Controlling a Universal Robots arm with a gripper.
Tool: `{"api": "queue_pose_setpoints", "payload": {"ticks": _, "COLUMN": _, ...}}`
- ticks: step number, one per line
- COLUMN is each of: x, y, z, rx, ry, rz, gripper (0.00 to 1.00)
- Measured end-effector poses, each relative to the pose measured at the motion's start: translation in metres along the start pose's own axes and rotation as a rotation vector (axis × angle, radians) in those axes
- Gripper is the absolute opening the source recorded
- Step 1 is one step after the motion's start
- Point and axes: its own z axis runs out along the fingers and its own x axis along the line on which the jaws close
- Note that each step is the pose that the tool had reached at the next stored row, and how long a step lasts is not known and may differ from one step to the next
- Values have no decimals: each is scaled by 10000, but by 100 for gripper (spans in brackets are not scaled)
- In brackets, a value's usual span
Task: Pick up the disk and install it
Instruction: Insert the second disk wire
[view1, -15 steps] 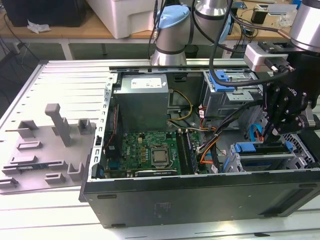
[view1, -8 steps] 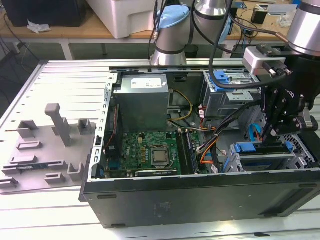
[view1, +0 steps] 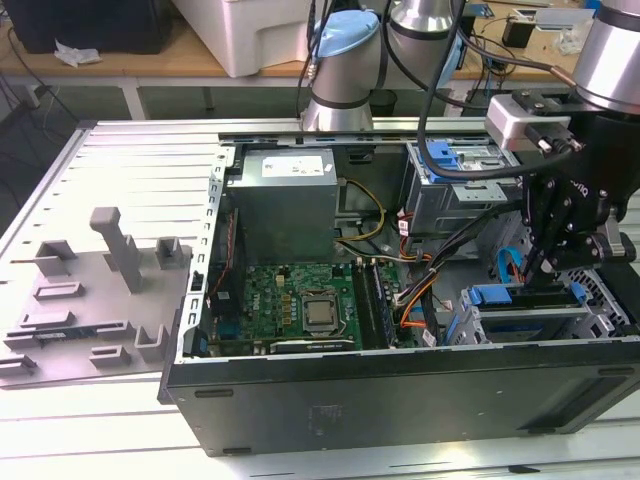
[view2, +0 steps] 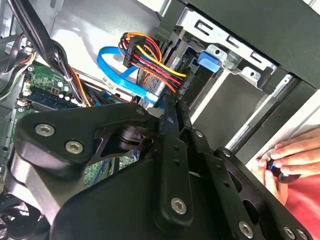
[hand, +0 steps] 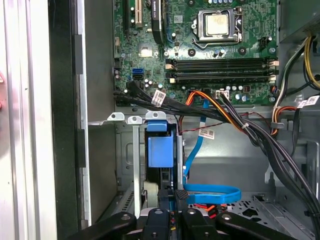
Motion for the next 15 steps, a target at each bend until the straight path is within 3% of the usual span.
{"api": "queue_pose_setpoints", "payload": {"ticks": 15, "x": -1, "y": -4, "z": 13, "rx": 12, "ry": -4, "rz": -126, "gripper": 16}}
